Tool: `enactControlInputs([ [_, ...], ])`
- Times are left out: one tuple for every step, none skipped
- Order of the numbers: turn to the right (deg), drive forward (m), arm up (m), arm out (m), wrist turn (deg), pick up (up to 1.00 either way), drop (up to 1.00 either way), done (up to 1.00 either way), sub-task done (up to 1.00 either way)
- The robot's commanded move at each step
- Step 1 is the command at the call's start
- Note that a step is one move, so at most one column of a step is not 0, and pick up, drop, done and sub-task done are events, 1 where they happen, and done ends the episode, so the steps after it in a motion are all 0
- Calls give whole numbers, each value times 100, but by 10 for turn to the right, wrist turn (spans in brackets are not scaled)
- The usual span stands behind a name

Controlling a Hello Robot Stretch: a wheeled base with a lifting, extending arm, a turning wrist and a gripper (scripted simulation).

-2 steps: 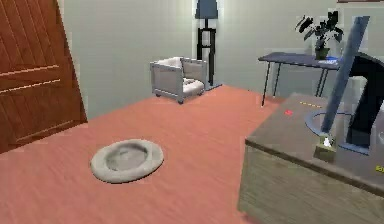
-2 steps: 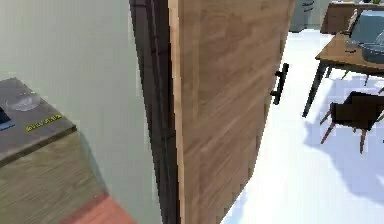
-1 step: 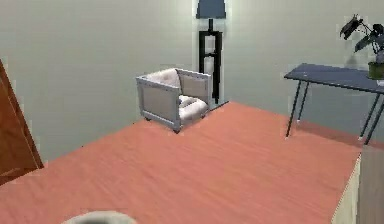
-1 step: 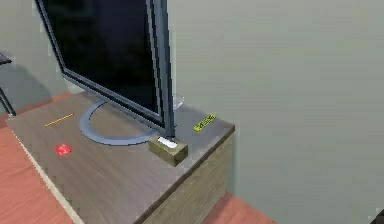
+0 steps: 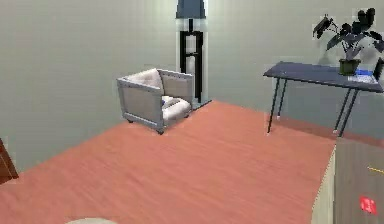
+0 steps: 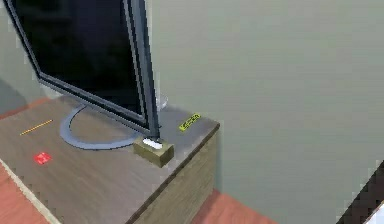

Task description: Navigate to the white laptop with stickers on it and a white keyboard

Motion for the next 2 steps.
enactControlInputs([
  [0,35,0,0,0,0,0,0,0],
  [330,0,0,0,0,0,0,0,0],
])
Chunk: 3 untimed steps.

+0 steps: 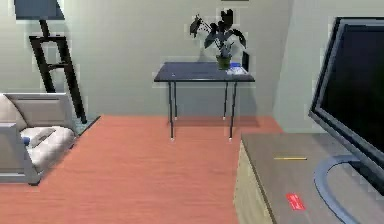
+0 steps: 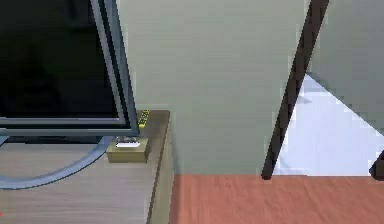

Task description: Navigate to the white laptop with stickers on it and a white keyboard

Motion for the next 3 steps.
enactControlInputs([
  [0,100,0,0,0,0,0,0,0],
  [30,0,0,0,0,0,0,0,0],
  [0,50,0,0,0,0,0,0,0],
])
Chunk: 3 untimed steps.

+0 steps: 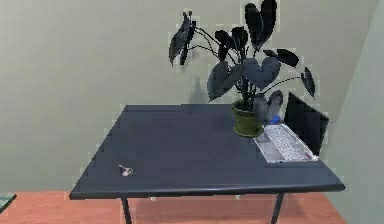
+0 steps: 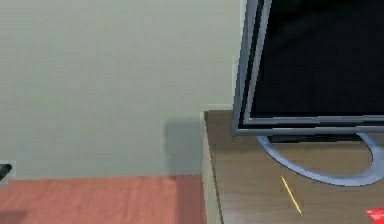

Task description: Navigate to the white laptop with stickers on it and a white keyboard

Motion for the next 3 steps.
enactControlInputs([
  [120,0,0,0,0,0,0,0,0],
  [0,10,0,0,0,0,0,0,0],
  [150,0,0,0,0,0,0,0,0],
])
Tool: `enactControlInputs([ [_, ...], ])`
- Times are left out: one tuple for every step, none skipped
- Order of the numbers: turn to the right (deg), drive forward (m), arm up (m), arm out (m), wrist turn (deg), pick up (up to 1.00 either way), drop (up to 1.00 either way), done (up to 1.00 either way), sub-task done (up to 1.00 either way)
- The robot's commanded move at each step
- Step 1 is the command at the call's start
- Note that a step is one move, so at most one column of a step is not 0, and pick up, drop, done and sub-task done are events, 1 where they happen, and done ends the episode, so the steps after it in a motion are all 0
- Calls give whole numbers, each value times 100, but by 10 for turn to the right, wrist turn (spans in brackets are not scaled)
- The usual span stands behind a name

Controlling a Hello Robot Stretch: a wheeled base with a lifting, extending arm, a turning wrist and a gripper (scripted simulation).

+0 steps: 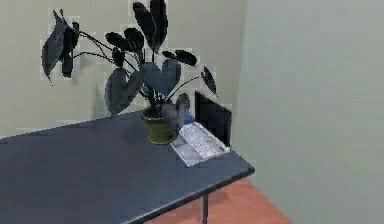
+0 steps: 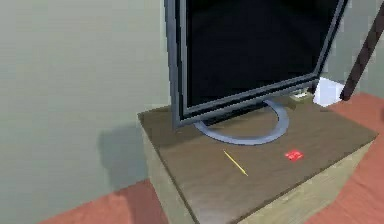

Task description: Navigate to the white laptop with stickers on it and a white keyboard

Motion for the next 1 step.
enactControlInputs([
  [0,0,0,0,0,0,0,100,0],
])
